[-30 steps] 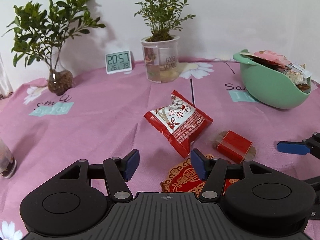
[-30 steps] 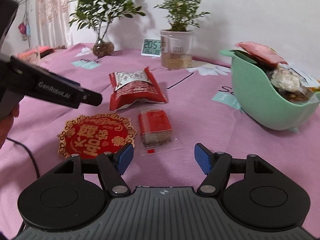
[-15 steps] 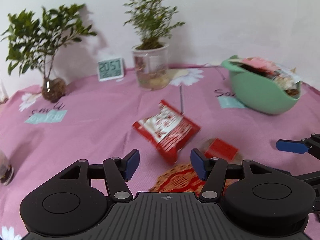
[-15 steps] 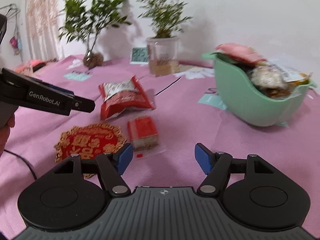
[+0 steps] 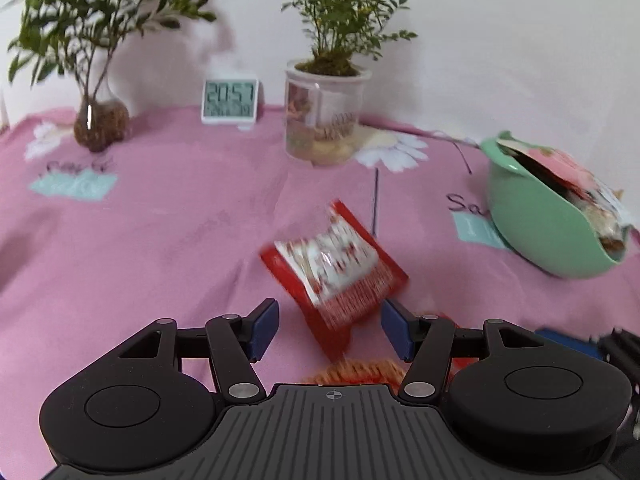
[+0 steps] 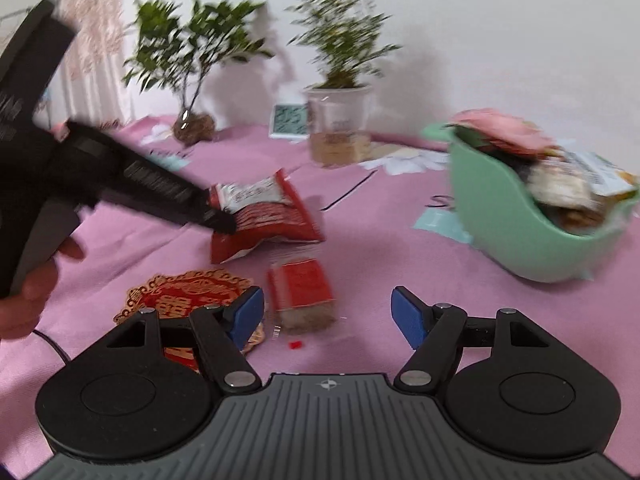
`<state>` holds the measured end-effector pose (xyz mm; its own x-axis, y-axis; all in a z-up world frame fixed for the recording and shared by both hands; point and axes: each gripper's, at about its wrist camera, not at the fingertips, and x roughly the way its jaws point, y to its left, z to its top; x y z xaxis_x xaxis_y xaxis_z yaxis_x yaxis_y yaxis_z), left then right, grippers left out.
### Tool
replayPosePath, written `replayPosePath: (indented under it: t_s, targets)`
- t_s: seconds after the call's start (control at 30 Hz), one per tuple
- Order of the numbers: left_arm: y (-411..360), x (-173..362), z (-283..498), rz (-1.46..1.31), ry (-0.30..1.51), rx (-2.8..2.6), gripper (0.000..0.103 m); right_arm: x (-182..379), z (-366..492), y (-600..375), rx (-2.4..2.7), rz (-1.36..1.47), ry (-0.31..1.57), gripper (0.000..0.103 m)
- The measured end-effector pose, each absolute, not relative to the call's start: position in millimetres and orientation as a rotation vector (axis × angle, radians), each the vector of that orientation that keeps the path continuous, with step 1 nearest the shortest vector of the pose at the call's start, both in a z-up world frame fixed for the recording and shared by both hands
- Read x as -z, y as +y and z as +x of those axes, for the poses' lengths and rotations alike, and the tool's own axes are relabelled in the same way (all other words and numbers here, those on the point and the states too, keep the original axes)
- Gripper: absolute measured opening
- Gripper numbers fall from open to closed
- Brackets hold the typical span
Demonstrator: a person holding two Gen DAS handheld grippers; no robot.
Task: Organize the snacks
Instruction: 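Grasp the red-white bag with the left tool while the right tool grasps the red square cake, then carry both items over the green bowl and open both tools to drop them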
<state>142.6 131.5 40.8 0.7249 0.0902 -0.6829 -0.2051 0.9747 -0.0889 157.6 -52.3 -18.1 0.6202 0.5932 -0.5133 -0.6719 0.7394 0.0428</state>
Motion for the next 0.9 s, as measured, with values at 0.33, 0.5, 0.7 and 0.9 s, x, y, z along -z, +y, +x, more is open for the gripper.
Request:
replayPosePath:
  t_s: [0.33, 0.5, 0.7, 0.9]
  targets:
    - [116, -41, 178, 0.223, 0.75, 0.098, 0.103, 28, 183, -33, -0.747, -0.166, 0.58, 0.07]
    - [101, -13, 196, 0.373, 0.818, 0.094, 0.103, 35, 188, -25, -0.759, -0.187, 0.595, 0.055]
    - [113, -13, 204, 0.267, 0.807, 0.07, 0.103, 35, 184, -28, -0.751, -0.21, 0.573, 0.041]
    - [117, -35, 186, 0.199, 0.729, 0.026, 0.103, 23, 166, -58, -0.742, -0.191, 0.515, 0.041]
